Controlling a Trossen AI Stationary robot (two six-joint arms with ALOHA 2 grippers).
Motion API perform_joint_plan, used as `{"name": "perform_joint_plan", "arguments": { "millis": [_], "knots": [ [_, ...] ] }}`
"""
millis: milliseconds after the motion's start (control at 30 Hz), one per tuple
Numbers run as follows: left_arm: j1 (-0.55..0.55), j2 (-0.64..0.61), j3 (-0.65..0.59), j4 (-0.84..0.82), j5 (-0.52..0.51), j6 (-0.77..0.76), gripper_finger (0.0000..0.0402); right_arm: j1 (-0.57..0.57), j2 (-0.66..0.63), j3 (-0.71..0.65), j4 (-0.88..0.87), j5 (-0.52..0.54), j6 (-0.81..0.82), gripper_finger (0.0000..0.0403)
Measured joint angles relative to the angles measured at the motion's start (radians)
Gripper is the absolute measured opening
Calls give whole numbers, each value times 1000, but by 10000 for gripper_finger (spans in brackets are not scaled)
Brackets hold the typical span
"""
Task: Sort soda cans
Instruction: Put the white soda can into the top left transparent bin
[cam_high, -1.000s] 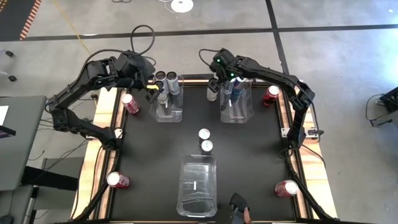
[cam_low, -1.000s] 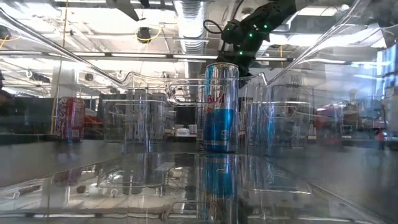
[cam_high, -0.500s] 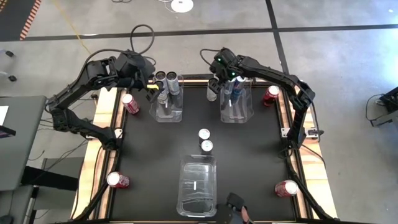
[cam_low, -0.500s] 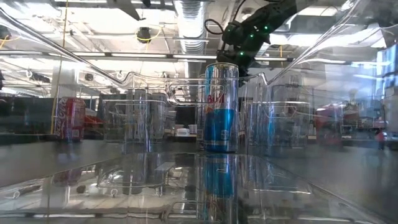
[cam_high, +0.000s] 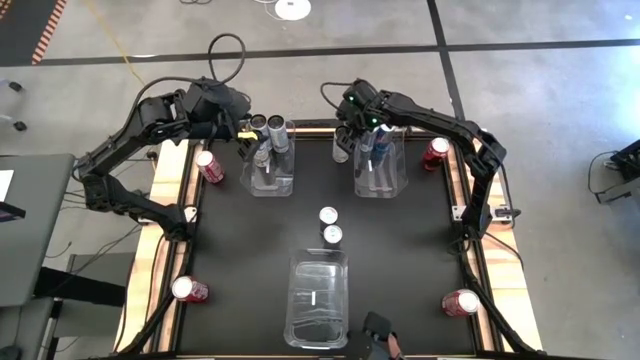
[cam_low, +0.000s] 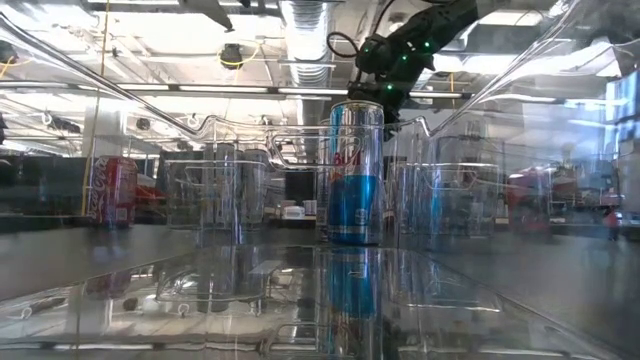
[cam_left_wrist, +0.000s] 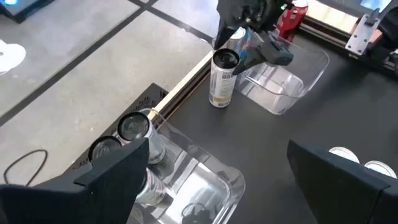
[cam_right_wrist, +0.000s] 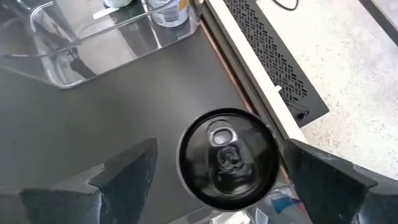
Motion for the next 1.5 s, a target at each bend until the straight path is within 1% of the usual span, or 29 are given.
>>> {"name": "perform_joint_plan", "arguments": {
  "millis": [67, 133, 233, 433, 567, 700, 867, 967, 1100, 1233, 1333, 1433, 1500],
  "knots": [
    [0, 0, -2, -4, -1, -1, 377, 0, 1, 0, -5, 0, -6, 369],
    [0, 0, -12, -4, -19, -2, 377, 8, 14, 0, 15, 7, -15, 369],
    [0, 1, -17, -14, -42, -2, 377, 4, 19, -2, -6, 16, -23, 369],
    [0, 0, -17, -1, -43, 0, 377, 4, 17, -1, -25, 16, -25, 366],
    [9, 0, -17, -2, -43, 0, 377, 4, 17, -1, -22, 16, -34, 355],
    [18, 0, -17, -2, -50, 0, 377, -2, 17, -1, -22, 17, -36, 335],
    [18, 0, -17, -11, -186, 23, 377, -4, 17, -1, -25, 17, -35, 303],
    [19, 0, -17, -11, -204, 20, 377, -4, 17, -1, -24, 18, -34, 290],
    [18, 0, -17, -24, -203, -58, 377, -2, 16, 0, -30, 18, -30, 284],
    [19, 0, -17, -82, -204, -150, 377, 6, 14, 0, -34, 25, -2, 282],
    [19, 0, -17, -123, -203, -175, 377, 19, 13, 1, -41, 38, 0, 282],
    [19, 0, -17, -157, -202, -191, 377, 36, 13, 30, -97, 37, -10, 282],
    [19, 0, -17, -157, -183, -201, 377, 54, 13, 50, -111, 35, -11, 282]
  ]
}}
